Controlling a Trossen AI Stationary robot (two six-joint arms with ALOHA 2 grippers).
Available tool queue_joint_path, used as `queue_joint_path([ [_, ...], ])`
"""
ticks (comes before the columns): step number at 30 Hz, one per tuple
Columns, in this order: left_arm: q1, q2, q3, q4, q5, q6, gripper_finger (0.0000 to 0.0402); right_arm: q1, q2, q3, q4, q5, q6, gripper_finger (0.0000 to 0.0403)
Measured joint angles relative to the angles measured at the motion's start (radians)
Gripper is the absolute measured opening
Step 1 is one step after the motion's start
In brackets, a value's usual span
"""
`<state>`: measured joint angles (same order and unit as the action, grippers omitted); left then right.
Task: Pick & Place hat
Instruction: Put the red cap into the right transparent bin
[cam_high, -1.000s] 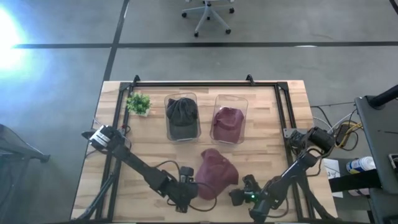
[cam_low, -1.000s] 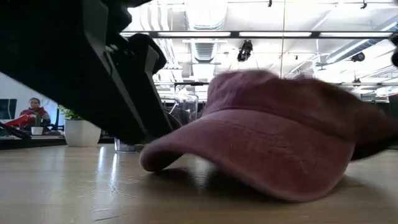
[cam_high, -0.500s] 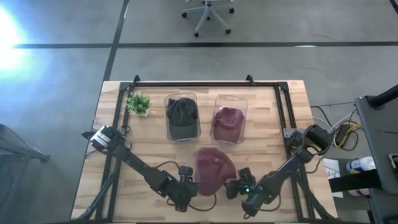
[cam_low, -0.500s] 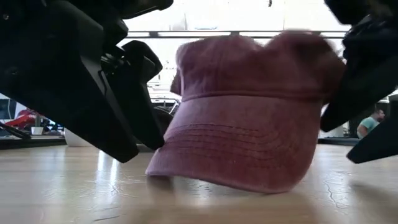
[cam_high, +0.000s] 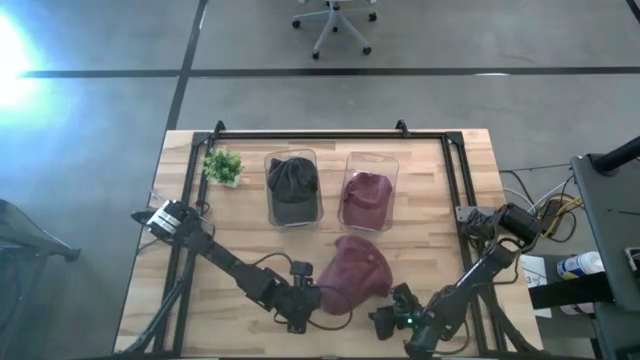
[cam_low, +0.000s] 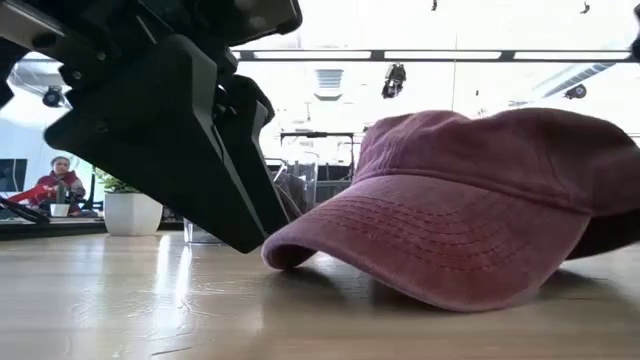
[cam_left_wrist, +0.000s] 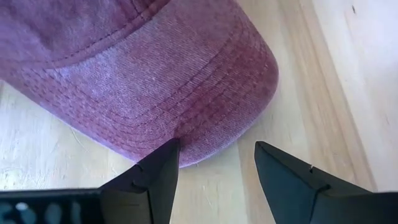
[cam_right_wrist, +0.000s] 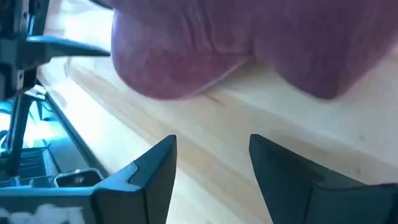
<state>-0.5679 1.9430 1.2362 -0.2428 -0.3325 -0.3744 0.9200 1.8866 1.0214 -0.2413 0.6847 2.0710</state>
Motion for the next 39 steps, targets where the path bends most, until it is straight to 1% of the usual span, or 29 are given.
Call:
queue_joint_path([
  [1,0.002,0.000,0.000,0.000,0.003,0.000,0.0206,0.005,0.000,0.000,-0.004,0.005,0.012,0.0199],
  [4,0.008,0.000,0.000,0.000,0.024,-0.001,0.0207,0.014,0.000,0.000,-0.037,0.092,0.070,0.0199],
  [6,0.010,0.000,0.000,0.001,0.028,-0.002,0.0206,0.013,-0.001,-0.001,-0.077,0.123,0.104,0.0199],
  [9,0.013,0.007,0.000,0.007,0.032,-0.002,0.0207,-0.004,-0.001,-0.009,-0.096,0.125,0.108,0.0199],
  [14,0.015,0.037,-0.001,0.018,0.075,-0.005,0.0207,-0.027,-0.001,-0.012,-0.071,0.128,0.052,0.0199],
  [24,0.018,0.047,-0.002,0.034,0.088,-0.004,0.0207,-0.085,-0.001,-0.012,-0.055,0.153,-0.149,0.0198],
  [29,0.018,0.041,-0.002,0.030,0.087,-0.005,0.0207,-0.101,-0.005,-0.013,-0.046,0.101,-0.183,0.0198],
  [32,0.016,0.025,0.019,-0.030,0.063,-0.018,0.0207,-0.074,-0.020,-0.013,-0.045,0.097,-0.165,0.0198],
  [37,0.008,-0.015,0.110,-0.173,-0.001,-0.015,0.0207,-0.040,-0.027,-0.016,-0.048,0.090,-0.129,0.0198],
  [39,0.008,-0.016,0.136,-0.183,-0.004,0.001,0.0207,-0.036,-0.027,-0.016,-0.051,0.081,-0.121,0.0198],
])
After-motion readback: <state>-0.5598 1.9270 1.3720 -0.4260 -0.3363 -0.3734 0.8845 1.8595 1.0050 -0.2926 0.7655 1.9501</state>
